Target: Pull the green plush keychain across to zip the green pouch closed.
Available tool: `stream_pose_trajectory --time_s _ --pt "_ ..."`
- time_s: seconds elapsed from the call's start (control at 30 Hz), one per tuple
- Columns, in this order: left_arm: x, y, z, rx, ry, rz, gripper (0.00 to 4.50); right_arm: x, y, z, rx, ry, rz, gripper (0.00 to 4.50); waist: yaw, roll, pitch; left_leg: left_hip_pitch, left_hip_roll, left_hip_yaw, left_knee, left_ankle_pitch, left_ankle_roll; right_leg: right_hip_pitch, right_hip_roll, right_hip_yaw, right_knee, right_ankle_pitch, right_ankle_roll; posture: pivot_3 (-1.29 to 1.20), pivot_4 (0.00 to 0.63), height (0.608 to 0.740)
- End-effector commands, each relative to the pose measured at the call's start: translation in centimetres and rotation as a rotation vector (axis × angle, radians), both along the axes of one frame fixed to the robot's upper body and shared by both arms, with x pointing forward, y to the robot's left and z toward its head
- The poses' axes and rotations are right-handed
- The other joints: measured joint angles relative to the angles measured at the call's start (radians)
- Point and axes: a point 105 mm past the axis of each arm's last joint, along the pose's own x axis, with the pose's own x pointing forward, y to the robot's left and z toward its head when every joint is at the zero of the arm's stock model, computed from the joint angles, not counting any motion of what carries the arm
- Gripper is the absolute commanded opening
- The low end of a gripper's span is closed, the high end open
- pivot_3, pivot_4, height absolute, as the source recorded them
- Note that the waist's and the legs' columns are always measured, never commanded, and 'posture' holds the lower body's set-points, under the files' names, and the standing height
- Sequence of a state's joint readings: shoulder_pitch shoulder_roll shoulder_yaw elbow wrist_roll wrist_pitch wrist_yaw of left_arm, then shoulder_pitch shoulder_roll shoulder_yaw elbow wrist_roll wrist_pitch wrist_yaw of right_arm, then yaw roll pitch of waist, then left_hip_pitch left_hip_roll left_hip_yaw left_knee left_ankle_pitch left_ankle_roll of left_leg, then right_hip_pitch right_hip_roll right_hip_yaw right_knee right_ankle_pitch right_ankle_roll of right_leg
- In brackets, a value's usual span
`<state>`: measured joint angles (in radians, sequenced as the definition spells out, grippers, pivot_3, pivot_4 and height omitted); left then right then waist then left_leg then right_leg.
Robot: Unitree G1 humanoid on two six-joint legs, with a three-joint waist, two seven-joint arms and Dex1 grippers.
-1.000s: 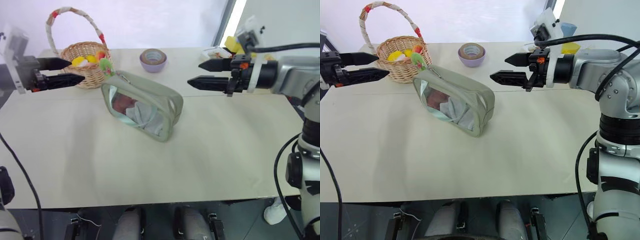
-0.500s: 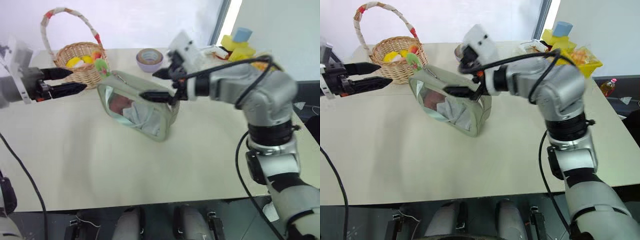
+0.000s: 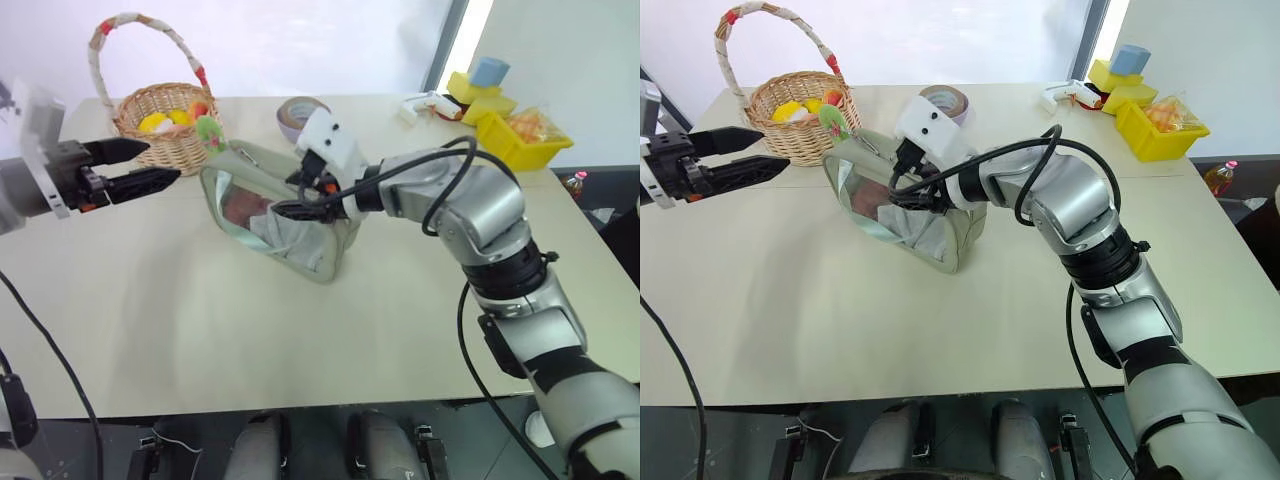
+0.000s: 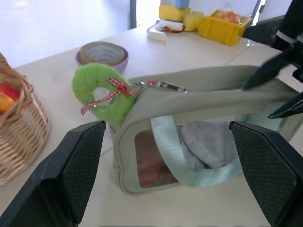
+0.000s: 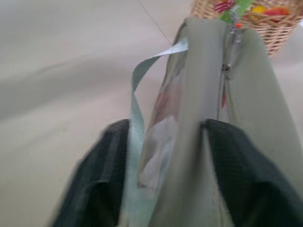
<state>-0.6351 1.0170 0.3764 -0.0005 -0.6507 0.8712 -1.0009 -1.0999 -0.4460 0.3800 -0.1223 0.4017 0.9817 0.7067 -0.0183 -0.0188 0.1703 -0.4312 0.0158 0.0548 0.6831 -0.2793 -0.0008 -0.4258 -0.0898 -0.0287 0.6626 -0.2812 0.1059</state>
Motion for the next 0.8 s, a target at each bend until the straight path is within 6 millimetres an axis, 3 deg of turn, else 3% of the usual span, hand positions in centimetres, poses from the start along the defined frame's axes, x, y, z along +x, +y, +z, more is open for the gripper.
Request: stream_pose_trajectory --time_s 0.03,0.07,0.2,0.37,0.53,0.8 --pt "-0.6 0.2 1.5 -0.008 -0.056 0.01 4.5 -0.4 -0.1 0.7 -0.037 -0.094 0.056 0.53 0.001 0.0 0.0 0.0 0.0 0.0 0.0 0.0 0.0 0.0 0.0 0.0 0.0 0.0 0.0 0.0 0.15 0.739" --pt "-0.6 0.2 1.5 -0.005 -0.058 0.008 4.5 -0.3 -0.3 0.6 -0.067 -0.127 0.064 0.06 0.001 0.0 0.0 0.0 0.0 0.0 0.0 0.0 0.0 0.0 0.0 0.0 0.0 0.0 0.0 0.0 0.15 0.739" --pt "-0.5 0.0 1.5 -0.001 -0.06 0.005 4.5 -0.3 -1.0 0.6 -0.191 -0.281 0.171 0.02 0.001 0.0 0.0 0.0 0.0 0.0 0.0 0.0 0.0 0.0 0.0 0.0 0.0 0.0 0.0 0.0 0.15 0.739" --pt "-0.4 0.2 1.8 -0.002 -0.07 0.011 4.5 -0.3 -1.3 3.0 -0.171 -0.472 0.305 0.02 0.0 0.0 0.0 0.0 0.0 0.0 0.0 0.0 0.0 0.0 0.0 0.0 0.0 0.0 0.0 0.0 0.15 0.739" --pt "-0.4 -0.1 1.8 0.002 -0.074 0.006 4.5 0.0 -2.4 1.5 -0.237 -0.504 0.399 0.02 -0.001 0.0 0.0 0.0 0.0 0.0 0.0 0.0 -0.001 0.0 0.0 0.0 0.0 0.0 0.0 0.0 0.15 0.739" --pt "-0.3 -0.1 1.7 0.007 -0.075 0.013 4.5 0.3 -2.3 1.3 -0.199 -0.514 0.42 0.02 0.0 0.0 0.0 0.0 0.0 0.0 0.0 0.001 -0.002 0.0 0.0 0.0 0.0 0.0 0.0 0.0 0.15 0.739"
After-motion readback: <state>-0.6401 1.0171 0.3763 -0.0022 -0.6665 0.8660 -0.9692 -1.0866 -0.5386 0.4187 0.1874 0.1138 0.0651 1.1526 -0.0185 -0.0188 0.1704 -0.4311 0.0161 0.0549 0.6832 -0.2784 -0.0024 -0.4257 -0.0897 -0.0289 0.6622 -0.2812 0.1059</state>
